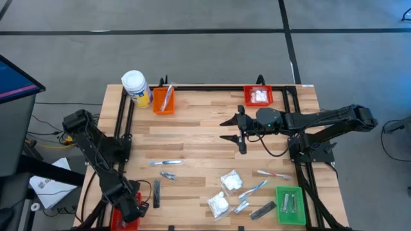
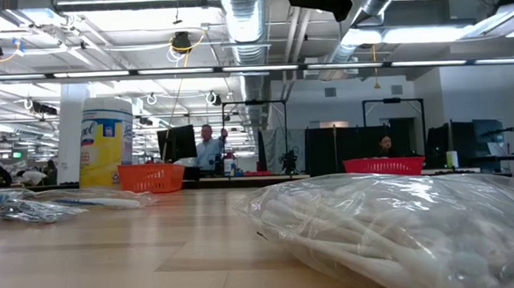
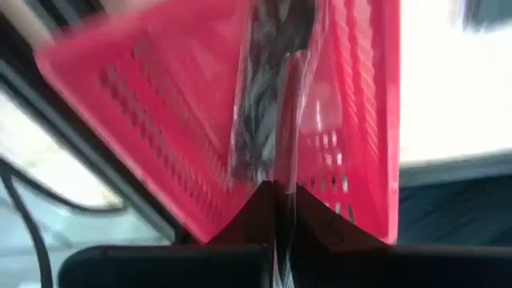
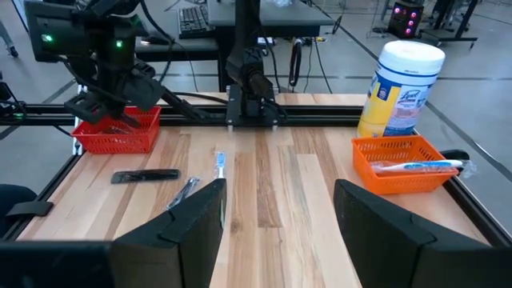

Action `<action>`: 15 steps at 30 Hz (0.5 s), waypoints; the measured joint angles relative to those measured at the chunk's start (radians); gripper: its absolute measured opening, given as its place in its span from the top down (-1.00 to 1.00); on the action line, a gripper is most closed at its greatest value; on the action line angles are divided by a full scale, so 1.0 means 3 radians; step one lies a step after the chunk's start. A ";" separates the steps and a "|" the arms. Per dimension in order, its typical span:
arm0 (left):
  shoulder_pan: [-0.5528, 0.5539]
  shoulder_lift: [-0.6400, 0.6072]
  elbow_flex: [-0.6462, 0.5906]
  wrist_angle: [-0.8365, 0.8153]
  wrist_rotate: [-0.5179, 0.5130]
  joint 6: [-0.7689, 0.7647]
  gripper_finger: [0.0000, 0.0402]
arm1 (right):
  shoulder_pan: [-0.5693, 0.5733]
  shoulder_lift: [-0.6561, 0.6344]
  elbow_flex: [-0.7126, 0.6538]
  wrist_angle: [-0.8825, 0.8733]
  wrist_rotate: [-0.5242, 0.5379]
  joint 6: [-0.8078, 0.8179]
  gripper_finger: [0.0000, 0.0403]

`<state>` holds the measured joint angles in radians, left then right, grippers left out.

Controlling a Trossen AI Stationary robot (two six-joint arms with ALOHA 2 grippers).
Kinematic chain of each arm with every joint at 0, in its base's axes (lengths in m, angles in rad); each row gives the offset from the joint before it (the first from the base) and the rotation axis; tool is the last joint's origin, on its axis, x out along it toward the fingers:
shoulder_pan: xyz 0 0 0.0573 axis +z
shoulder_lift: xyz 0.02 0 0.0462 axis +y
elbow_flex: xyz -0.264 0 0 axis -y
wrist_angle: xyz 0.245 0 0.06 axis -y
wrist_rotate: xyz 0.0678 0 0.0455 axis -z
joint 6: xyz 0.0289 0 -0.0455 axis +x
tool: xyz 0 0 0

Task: Pick & Place Travel size toiletries
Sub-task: Put the top comb into the bottom red bin

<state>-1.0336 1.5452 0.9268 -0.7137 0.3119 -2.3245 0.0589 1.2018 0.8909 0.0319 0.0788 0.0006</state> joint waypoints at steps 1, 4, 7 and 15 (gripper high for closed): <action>0.0000 0.0004 -0.0002 -0.0031 -0.0040 0.0004 0.98 | 0.0000 0.0000 0.0000 -0.0001 0.0001 0.0000 -0.12; -0.0004 0.0006 -0.0002 -0.0066 -0.0085 0.0002 0.97 | -0.0001 0.0000 0.0000 -0.0003 0.0000 0.0000 -0.12; -0.0006 0.0009 -0.0006 -0.0102 -0.0164 0.0008 0.97 | -0.0001 0.0000 0.0000 -0.0003 0.0001 0.0000 -0.12; -0.0031 0.0017 -0.0015 -0.0176 -0.0425 0.0148 0.97 | -0.0001 0.0000 0.0000 -0.0005 0.0000 0.0000 -0.12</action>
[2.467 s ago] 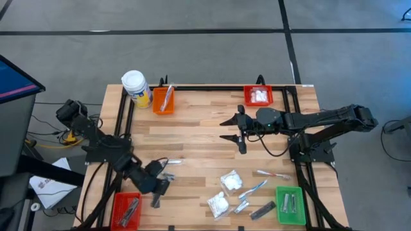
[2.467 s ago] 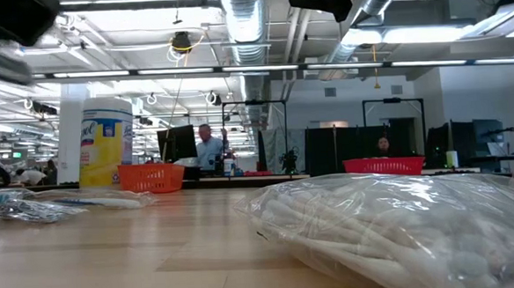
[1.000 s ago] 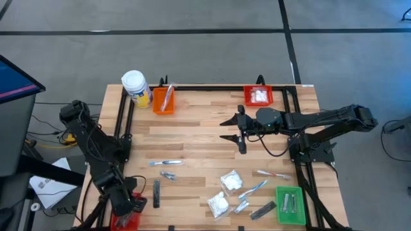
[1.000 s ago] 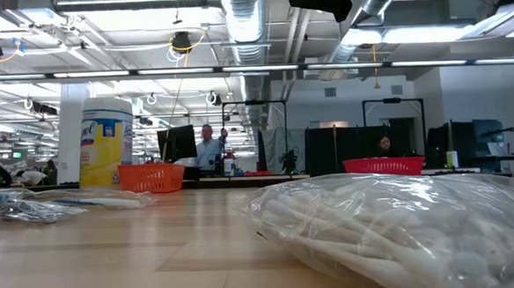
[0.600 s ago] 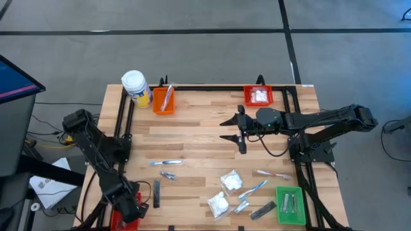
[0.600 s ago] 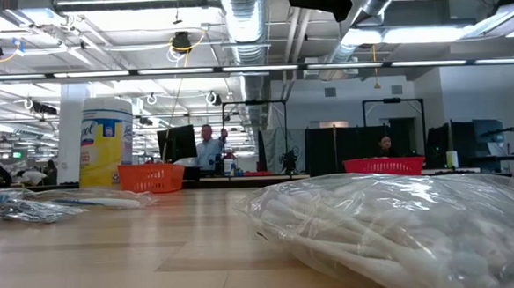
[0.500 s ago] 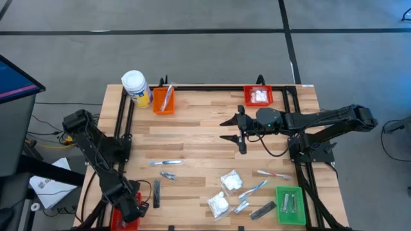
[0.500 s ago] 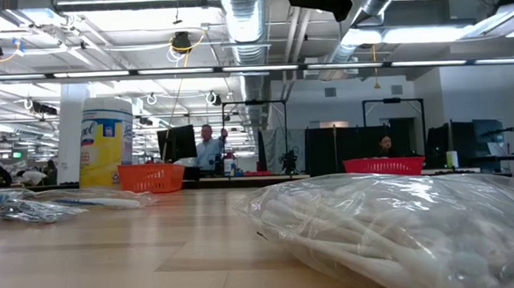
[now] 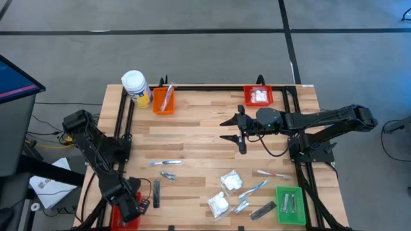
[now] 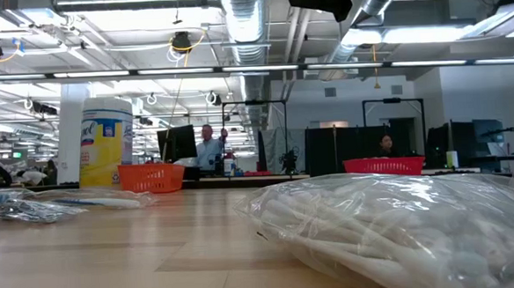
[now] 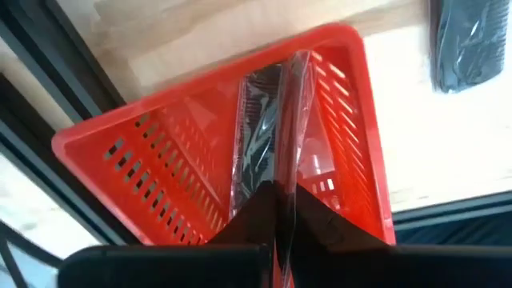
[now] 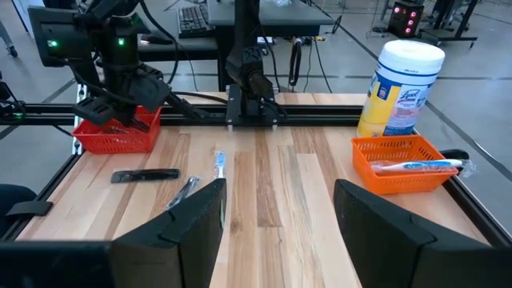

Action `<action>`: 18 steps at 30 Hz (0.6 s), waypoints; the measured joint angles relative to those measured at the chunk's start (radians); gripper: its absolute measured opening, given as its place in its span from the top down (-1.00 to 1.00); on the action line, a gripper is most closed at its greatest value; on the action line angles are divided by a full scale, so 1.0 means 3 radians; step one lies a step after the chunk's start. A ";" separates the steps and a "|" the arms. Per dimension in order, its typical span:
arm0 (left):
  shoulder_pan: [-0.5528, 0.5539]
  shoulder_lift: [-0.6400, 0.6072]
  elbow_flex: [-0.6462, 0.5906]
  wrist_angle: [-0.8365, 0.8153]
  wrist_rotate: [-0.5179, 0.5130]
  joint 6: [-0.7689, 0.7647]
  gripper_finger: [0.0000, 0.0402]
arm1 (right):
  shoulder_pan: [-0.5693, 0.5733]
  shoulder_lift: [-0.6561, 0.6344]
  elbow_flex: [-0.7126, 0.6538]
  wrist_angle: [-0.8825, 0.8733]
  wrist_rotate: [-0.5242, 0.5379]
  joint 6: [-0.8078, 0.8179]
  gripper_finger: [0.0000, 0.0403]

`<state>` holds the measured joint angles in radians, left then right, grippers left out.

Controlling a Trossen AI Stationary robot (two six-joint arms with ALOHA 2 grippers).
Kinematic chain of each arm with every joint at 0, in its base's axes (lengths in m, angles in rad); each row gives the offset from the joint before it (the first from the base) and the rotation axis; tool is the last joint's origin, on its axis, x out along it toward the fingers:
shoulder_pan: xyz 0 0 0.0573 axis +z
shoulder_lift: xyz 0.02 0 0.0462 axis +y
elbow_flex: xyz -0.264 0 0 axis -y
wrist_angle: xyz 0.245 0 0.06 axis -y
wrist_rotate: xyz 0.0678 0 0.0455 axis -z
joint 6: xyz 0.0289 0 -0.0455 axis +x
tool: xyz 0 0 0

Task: Pick & Place Travel size toiletries
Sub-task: Put the top comb into the bottom red bin

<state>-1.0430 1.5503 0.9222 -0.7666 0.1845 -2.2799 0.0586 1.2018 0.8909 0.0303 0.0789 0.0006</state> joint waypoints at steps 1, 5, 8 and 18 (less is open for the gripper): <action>-0.0003 0.0002 0.0000 -0.0013 -0.0020 0.0004 0.97 | 0.0000 0.0000 0.0000 0.0000 0.0000 0.0000 -0.12; -0.0017 0.0003 -0.0001 -0.0038 -0.0095 0.0014 0.97 | 0.0000 0.0000 0.0000 0.0000 0.0000 0.0000 -0.12; -0.0018 0.0003 -0.0001 -0.0043 -0.0102 0.0008 0.94 | 0.0000 0.0000 0.0000 0.0000 0.0000 0.0000 -0.12; -0.0018 0.0003 -0.0001 -0.0045 -0.0095 -0.0005 0.72 | -0.0001 0.0000 0.0000 0.0000 0.0000 -0.0001 -0.12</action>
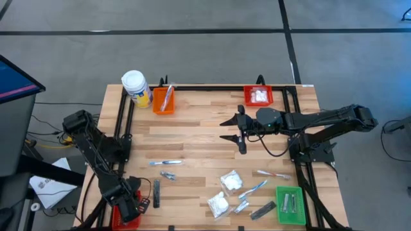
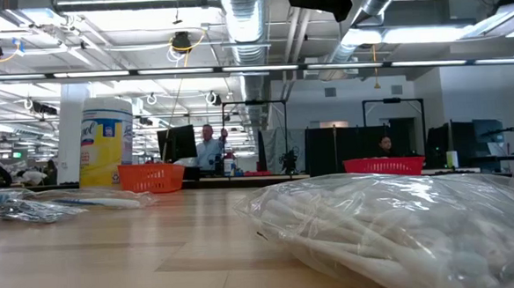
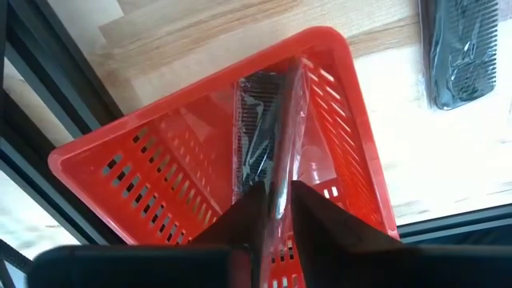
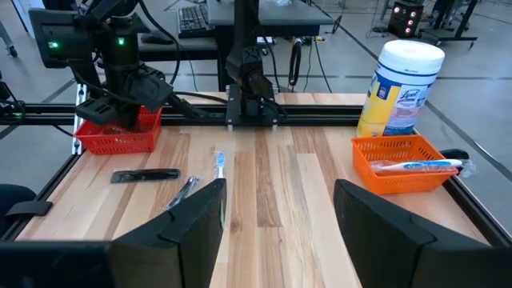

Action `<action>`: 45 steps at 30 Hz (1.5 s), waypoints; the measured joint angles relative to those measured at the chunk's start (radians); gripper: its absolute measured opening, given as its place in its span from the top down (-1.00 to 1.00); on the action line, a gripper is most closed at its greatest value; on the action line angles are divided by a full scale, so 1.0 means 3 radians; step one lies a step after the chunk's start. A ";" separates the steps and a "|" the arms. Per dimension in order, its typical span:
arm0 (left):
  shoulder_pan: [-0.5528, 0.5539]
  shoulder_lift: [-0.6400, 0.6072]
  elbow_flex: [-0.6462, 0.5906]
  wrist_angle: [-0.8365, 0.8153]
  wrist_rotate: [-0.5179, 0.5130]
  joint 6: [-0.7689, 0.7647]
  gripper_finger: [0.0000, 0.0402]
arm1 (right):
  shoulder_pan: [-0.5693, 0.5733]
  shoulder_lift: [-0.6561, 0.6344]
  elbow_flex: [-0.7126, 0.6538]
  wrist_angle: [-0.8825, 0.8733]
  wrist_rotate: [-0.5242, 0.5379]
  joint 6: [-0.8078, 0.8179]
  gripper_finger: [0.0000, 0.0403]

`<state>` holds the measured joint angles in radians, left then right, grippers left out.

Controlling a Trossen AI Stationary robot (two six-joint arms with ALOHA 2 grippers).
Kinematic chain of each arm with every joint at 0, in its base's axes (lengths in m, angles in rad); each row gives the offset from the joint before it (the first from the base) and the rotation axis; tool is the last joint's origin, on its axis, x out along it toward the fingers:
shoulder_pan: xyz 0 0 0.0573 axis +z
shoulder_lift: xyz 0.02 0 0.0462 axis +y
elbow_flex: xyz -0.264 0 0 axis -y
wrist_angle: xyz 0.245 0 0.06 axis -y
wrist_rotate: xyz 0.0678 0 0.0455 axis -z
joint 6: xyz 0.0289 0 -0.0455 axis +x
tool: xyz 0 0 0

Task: Pick & Place Travel size toiletries
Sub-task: Put the top comb into the bottom red bin, then put the right red toothbrush into the orange bin

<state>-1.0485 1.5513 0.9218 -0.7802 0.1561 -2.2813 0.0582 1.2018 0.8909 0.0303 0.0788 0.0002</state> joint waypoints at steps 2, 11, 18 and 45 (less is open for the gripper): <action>0.0000 0.0000 0.0000 0.0000 0.0001 -0.0003 0.69 | 0.0000 0.0000 0.0000 0.0000 0.0000 0.0000 -0.12; 0.0000 0.0000 0.0000 0.0005 0.0045 -0.0008 0.63 | 0.0000 0.0000 0.0000 0.0000 0.0000 0.0000 -0.12; 0.0004 -0.0115 0.0073 0.0099 0.0207 -0.0048 0.64 | 0.0000 0.0000 0.0000 -0.0001 0.0000 0.0000 -0.12; 0.0001 -0.0362 0.0088 0.0506 -0.0906 0.0381 0.70 | -0.0001 0.0000 0.0000 -0.0004 0.0001 -0.0001 -0.12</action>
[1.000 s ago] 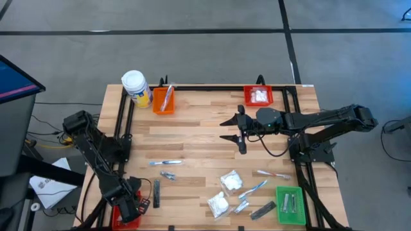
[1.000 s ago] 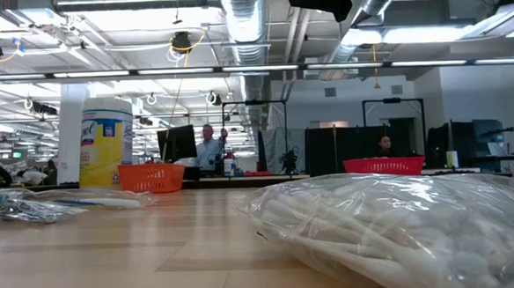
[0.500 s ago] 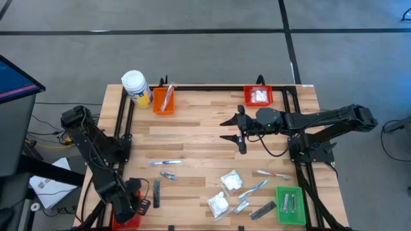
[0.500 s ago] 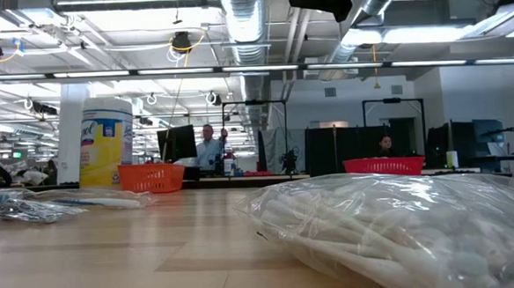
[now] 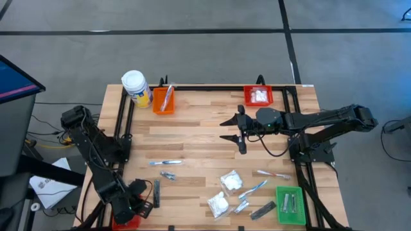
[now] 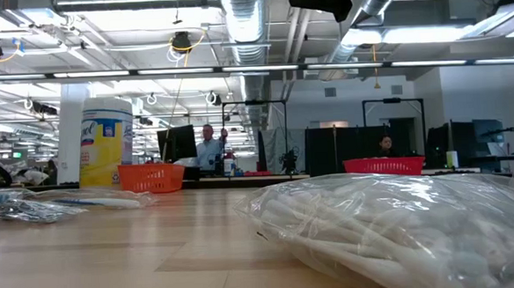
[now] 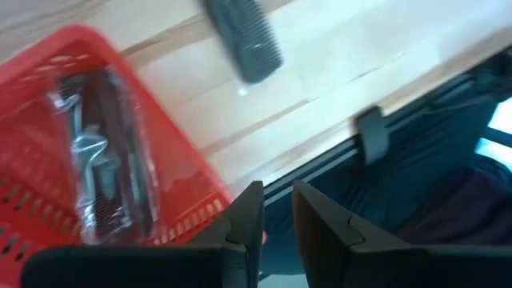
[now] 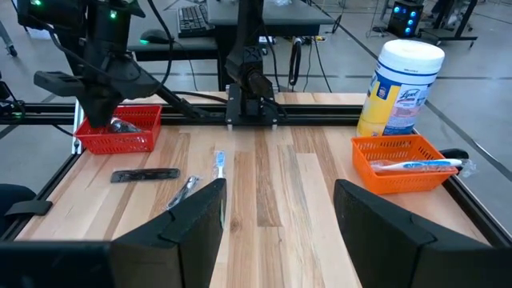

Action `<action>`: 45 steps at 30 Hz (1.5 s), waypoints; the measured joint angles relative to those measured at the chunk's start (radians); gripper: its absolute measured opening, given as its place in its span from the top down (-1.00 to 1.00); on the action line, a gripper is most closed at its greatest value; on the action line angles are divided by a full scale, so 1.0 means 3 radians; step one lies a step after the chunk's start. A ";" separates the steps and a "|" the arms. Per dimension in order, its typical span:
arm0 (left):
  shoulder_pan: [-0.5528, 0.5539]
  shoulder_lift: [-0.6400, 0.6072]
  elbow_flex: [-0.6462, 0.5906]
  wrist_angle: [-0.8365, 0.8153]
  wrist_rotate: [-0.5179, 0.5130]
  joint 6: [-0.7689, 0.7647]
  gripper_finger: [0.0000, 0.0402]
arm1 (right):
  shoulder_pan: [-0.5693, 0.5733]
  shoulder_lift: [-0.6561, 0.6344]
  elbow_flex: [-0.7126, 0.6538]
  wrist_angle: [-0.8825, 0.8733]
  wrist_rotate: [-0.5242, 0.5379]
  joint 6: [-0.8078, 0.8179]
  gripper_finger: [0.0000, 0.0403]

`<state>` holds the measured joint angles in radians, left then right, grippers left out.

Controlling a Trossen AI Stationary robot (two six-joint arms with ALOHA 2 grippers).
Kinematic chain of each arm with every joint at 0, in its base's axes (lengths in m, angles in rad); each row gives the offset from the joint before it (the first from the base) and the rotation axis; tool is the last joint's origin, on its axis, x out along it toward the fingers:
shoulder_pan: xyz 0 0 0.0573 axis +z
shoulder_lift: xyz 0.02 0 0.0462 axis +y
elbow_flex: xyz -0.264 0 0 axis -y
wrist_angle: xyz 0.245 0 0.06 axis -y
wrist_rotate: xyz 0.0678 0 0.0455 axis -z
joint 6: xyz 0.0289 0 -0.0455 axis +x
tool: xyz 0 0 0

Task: Pick & Place Travel size toiletries
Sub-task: Put the right red toothbrush into the orange bin

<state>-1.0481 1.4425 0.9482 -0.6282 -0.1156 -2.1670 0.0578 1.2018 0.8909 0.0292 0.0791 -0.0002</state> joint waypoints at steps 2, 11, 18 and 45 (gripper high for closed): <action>0.0000 -0.0001 0.0000 0.0016 -0.0095 0.0073 0.70 | 0.0000 0.0000 0.0000 0.0000 -0.0001 0.0000 -0.12; 0.0026 -0.0003 0.0000 0.0061 -0.0602 0.0517 0.71 | 0.0000 0.0000 0.0000 0.0000 0.0000 0.0000 -0.12; 0.0149 -0.0004 0.0000 0.0141 -0.0806 0.0979 0.72 | 0.0000 0.0000 0.0000 -0.0001 -0.0001 0.0000 -0.12; 0.0823 -0.0006 0.0001 0.0578 -0.0959 0.2646 0.72 | 0.0000 0.0000 0.0000 0.0000 -0.0001 0.0000 -0.12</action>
<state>-0.8011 1.4406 0.9485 -0.4549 -0.4034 -1.3730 0.0578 1.2018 0.8909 0.0292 0.0789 -0.0002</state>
